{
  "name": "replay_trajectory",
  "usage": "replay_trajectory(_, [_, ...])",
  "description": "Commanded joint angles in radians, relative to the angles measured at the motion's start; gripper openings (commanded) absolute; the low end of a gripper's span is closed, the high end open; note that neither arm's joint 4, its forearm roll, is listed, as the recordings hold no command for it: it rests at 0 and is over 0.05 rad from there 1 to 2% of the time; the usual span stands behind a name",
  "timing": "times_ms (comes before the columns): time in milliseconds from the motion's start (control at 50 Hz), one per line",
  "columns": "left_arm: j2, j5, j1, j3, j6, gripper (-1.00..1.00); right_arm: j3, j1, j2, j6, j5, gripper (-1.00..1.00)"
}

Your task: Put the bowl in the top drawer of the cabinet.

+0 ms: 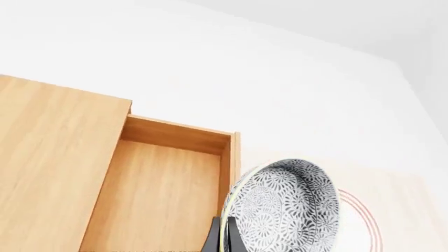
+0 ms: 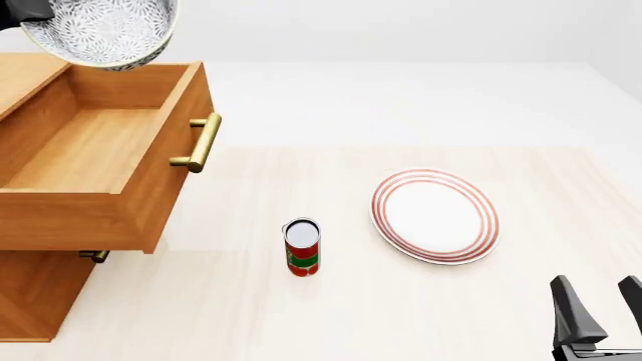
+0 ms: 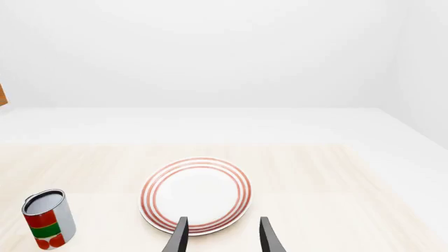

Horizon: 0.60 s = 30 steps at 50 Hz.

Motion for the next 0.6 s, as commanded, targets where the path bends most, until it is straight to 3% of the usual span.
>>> replay_trajectory(20, [0.008, 0.021, 0.055, -0.006, 0.008, -1.00, 0.000, 0.002, 0.000, 0.001, -0.001, 1.00])
replay_trajectory(600, [0.008, 0.013, 0.136, 0.054, 0.019, -1.00, 0.000, 0.002, 0.000, 0.001, -0.001, 1.00])
